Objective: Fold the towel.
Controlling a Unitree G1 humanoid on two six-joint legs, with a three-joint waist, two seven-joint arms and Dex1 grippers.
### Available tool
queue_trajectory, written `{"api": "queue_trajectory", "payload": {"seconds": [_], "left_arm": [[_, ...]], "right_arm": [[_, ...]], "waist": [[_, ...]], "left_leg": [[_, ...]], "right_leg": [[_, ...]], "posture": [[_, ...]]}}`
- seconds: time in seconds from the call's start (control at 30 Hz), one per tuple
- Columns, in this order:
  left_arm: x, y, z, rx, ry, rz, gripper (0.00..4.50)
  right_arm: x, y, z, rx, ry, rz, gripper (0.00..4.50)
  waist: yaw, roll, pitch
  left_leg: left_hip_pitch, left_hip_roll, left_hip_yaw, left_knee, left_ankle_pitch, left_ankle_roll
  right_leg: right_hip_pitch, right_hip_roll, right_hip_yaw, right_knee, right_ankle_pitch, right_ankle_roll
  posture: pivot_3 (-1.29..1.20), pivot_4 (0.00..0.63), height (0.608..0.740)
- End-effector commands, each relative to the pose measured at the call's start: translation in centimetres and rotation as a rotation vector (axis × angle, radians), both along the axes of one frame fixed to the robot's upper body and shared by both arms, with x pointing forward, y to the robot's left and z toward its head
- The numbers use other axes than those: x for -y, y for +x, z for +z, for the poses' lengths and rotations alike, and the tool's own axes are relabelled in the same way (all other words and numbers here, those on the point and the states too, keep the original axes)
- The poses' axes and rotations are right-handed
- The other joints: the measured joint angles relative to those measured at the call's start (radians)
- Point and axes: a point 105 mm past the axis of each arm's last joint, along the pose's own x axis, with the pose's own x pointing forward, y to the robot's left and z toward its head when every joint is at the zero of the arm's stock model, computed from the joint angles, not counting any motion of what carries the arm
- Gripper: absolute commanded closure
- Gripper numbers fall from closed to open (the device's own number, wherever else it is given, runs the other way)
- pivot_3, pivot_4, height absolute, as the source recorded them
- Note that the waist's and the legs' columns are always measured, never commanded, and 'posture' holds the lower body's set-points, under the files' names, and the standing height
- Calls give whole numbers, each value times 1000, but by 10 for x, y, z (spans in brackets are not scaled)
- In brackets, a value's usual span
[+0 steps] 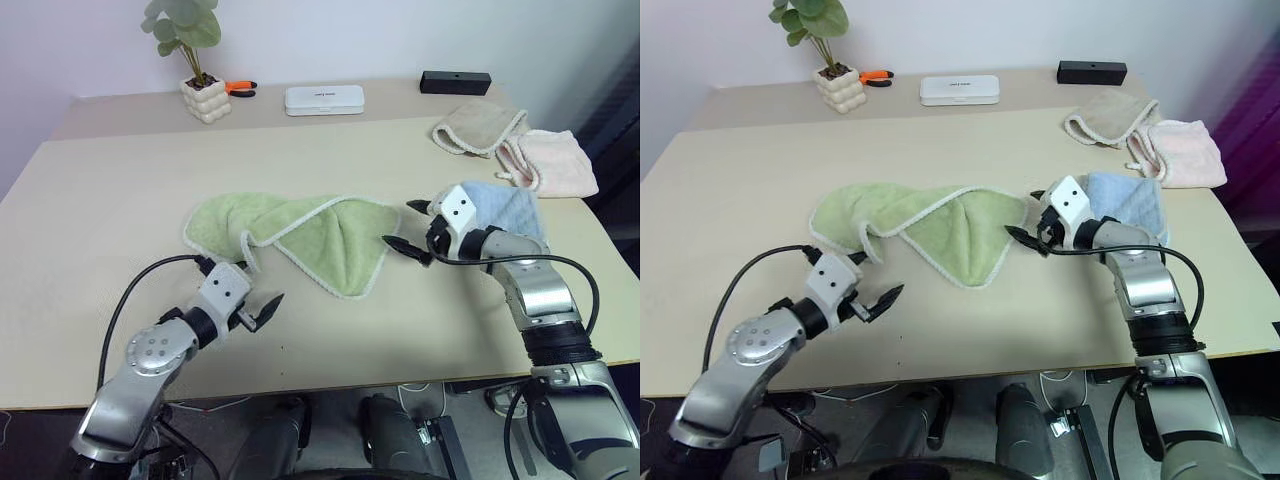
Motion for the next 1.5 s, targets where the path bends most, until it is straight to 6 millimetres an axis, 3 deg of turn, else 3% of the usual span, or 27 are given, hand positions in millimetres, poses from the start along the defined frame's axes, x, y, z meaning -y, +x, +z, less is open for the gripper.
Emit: {"api": "queue_trajectory", "payload": {"seconds": [0.03, 0.27, 0.3, 0.37, 0.6, 0.77, 0.9, 1.13, 1.27, 1.37, 1.5], "left_arm": [[-3, 9, 4, 58, 25, 67, 12], [-9, 31, 2, 94, -3, 185, 12], [-10, 34, 4, 102, -20, 196, 252], [-9, 38, 6, 106, -41, 200, 887], [-15, 37, 9, 122, -45, 197, 4469], [-37, 28, 27, 188, -66, 217, 4469], [-60, 20, 39, 219, -72, 241, 4469], [-86, 8, 37, 208, -47, 268, 4469], [-88, 7, 35, 207, -53, 272, 4469], [-87, 4, 33, 204, -55, 273, 4500], [-89, 0, 30, 194, -54, 279, 4500]], "right_arm": [[-4, -4, 6, 34, 3, 5, 0], [-4, -6, 7, 39, 9, -10, 0], [-4, -7, 6, 39, 9, -12, 0], [-3, -8, 6, 39, 8, -15, 0], [-4, -6, 12, 51, -7, -11, 0], [-10, 8, 18, 47, -22, -5, 0], [-8, 35, 16, -6, -52, -70, 0], [-12, 74, -1, -218, 29, -183, 0], [-15, 81, -8, -270, 39, -205, 0], [-16, 83, -11, -295, 47, -211, 847], [-16, 82, -8, -304, 65, -191, 2911]], "waist": [[-1, 0, 0], [-1, 0, 0], [0, 0, 0], [1, 0, 0], [0, 0, 0], [-9, 0, 0], [-3, 0, 0], [-5, 0, 0], [-5, 0, 0], [-7, 0, 0], [-7, 0, 0]], "left_leg": [[0, 0, 0, 0, 0, 0], [0, 0, 0, 0, 0, 0], [0, 0, 0, 0, 0, 0], [0, 0, 0, 1, 0, 0], [0, 0, 0, 1, 0, 0], [0, 0, 1, 0, 0, 0], [0, 0, 1, 1, 0, 0], [0, 0, 2, 0, 0, 0], [0, 0, 2, 0, 0, 0], [0, 0, 2, 0, 0, 0], [1, 0, 1, 0, 0, 0]], "right_leg": [[0, 0, 0, 0, 0, 0], [0, 0, 0, 0, 2, 4], [0, 0, 0, 0, 2, 4], [0, 0, 0, 0, 2, 4], [0, 0, 0, 0, 3, 5], [-1, 1, 0, 0, 3, 5], [-1, 1, 0, 0, 3, 5], [-1, 1, 1, 0, 3, 5], [-1, 1, 1, 0, 4, 4], [-1, 1, 1, 0, 4, 4], [-1, 2, 1, 0, 4, 4]], "posture": [[0, 150, 740], [0, 150, 740], [0, 150, 740], [0, 150, 740], [0, 150, 740], [0, 150, 740], [0, 150, 740], [0, 150, 740], [0, 150, 740], [0, 150, 740], [0, 150, 740]]}}
